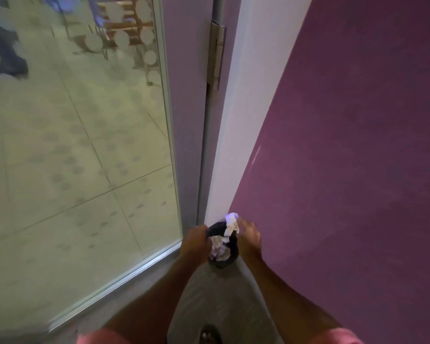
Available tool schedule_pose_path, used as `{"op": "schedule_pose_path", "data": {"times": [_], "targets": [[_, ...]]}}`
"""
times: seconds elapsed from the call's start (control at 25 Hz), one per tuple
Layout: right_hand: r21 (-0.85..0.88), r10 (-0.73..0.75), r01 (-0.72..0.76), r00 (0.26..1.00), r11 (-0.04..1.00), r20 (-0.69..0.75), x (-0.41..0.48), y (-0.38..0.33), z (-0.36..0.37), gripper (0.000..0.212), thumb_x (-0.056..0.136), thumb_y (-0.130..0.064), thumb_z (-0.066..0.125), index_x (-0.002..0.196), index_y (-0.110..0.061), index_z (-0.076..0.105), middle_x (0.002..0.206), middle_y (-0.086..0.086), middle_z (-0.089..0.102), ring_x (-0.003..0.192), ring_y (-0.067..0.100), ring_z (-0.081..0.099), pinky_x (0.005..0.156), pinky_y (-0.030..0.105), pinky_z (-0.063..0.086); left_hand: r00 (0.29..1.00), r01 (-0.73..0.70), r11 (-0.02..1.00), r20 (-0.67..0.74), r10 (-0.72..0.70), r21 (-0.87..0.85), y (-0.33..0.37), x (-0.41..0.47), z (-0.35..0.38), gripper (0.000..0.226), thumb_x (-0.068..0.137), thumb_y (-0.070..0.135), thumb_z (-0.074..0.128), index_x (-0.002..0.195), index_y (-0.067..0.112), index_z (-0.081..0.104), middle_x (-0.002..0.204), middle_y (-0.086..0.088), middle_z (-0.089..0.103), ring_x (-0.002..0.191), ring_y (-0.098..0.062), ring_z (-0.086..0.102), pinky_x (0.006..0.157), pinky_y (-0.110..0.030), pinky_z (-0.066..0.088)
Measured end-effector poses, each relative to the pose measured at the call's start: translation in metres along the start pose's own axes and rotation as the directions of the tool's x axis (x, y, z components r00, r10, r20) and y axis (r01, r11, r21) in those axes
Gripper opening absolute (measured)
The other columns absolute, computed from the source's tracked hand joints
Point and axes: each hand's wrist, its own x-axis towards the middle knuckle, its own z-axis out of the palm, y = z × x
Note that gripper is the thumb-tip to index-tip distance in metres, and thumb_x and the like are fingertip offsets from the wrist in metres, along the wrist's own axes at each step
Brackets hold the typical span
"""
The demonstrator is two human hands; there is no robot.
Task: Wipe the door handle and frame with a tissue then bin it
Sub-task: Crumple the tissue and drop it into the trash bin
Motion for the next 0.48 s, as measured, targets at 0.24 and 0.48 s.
{"op": "schedule_pose_path", "data": {"times": [0.24, 0.48], "targets": [[-0.086, -0.059, 0.064, 0.996, 0.994, 0.060, 0.012, 0.027, -0.015, 0.031, 0.095, 0.000, 0.049, 0.122, -0.003, 0.062, 0.122, 0.017, 0.064, 0.114, 0.030, 0.057, 0.096, 0.030, 0.039, 0.998, 0.064, 0.996, -0.016, -0.063, 0.055, 0.010, -0.001, 0.009, 0.028, 0.097, 0.017, 0.049, 0.122, 0.008, 0.057, 0.124, -0.014, 0.061, 0.115, -0.029, 0.057, 0.092, -0.035, 0.046], [-0.152, -0.091, 0.121, 0.978, 0.981, 0.187, 0.003, 0.032, -0.021, 0.030, 0.094, -0.015, 0.054, 0.122, -0.008, 0.063, 0.121, 0.016, 0.064, 0.114, 0.031, 0.058, 0.095, 0.036, 0.047, 0.999, -0.024, 0.984, -0.041, 0.032, 0.178, 0.023, -0.014, 0.013, 0.030, 0.098, 0.014, 0.044, 0.127, 0.007, 0.050, 0.130, -0.013, 0.057, 0.119, -0.028, 0.052, 0.100, -0.035, 0.041]]}}
